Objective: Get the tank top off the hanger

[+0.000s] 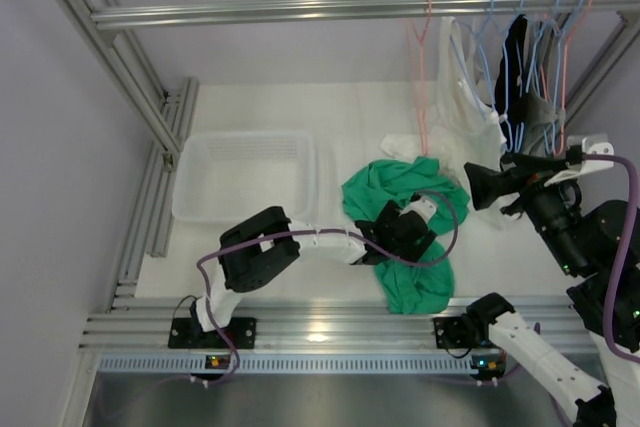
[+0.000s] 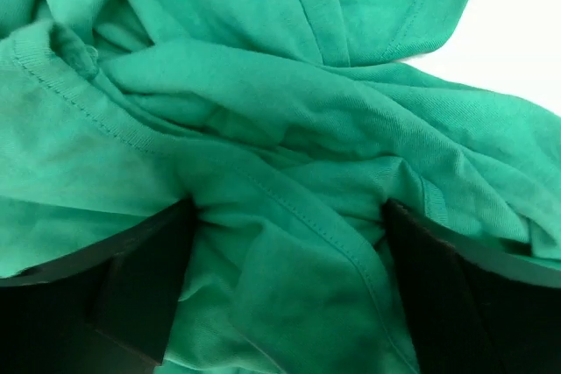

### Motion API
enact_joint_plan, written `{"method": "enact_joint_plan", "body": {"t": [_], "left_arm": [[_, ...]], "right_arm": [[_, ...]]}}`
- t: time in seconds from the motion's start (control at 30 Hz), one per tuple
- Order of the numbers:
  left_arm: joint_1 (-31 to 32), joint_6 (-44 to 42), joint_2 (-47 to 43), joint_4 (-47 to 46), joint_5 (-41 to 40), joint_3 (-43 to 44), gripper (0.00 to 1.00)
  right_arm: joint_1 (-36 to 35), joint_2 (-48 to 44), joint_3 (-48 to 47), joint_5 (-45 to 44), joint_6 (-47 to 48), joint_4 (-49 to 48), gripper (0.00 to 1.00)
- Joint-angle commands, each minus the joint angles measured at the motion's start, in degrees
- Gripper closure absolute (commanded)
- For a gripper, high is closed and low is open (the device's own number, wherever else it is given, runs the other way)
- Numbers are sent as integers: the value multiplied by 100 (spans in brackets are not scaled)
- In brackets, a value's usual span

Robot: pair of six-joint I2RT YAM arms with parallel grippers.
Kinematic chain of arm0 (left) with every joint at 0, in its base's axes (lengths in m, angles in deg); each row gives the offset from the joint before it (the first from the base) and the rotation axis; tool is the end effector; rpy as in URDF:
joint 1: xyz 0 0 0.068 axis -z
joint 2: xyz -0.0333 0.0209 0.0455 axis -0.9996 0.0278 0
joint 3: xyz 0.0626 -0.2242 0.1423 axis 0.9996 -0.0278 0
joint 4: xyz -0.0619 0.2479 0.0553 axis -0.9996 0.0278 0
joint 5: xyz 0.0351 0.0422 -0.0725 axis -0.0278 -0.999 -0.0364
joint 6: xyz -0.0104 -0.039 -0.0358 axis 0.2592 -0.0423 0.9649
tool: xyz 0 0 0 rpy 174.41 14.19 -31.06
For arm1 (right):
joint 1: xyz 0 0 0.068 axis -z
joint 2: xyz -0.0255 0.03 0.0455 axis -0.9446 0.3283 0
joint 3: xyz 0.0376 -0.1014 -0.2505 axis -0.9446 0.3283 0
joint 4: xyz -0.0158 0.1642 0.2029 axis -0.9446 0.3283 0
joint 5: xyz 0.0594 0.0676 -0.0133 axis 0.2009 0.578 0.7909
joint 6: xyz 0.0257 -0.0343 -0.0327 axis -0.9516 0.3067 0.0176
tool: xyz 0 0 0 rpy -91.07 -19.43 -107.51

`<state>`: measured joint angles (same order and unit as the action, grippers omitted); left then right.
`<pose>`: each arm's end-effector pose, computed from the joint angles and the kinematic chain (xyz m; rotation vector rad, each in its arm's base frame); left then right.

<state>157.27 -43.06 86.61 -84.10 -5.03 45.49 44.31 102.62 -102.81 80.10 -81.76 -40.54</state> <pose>0.1724 -0.4122 0.1478 0.8430 2.1647 -0.3616 0.0489 0.0188 0.4587 -0.1040 1.5288 0.4005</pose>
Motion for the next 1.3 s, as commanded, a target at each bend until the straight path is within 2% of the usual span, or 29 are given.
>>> {"method": "enact_joint_plan", "body": {"t": [0.0,0.03,0.07,0.13,0.33,0.5,0.6,0.8,1.0,1.03,1.17,1.27], "left_arm": [[66,372,234,246,-203,-212,15],[66,434,190,246,-177,-283,29],[84,504,129,255,-229,-362,72],[119,697,-221,255,-517,-668,100],[119,717,-1830,396,-1713,-1136,100],[119,225,-3191,369,-2311,-917,100],[119,5,-3719,352,-2523,-679,100],[119,-513,-4266,361,-2821,-65,100],[119,-1041,-4750,352,-3620,472,100],[119,-1164,-4767,352,-3926,699,100],[58,-2119,-4628,299,-4333,1482,100],[-318,-2430,-4434,308,-4334,2200,100]], "right_arm": [[-72,-37,-210,227,99,135,1],[-81,-37,-210,262,116,126,1],[-72,-46,-219,280,125,126,1],[-72,-81,-228,263,169,126,1],[-72,-64,-193,104,196,126,1],[-72,-55,-157,87,187,117,0],[-72,-64,-175,43,205,117,1],[-72,-64,-228,-45,213,100,0],[-72,-46,-280,-115,248,109,1],[-72,-37,-280,-115,257,100,1],[-81,-2,-280,-98,248,56,1],[-81,24,-263,-63,231,-6,1]]}}
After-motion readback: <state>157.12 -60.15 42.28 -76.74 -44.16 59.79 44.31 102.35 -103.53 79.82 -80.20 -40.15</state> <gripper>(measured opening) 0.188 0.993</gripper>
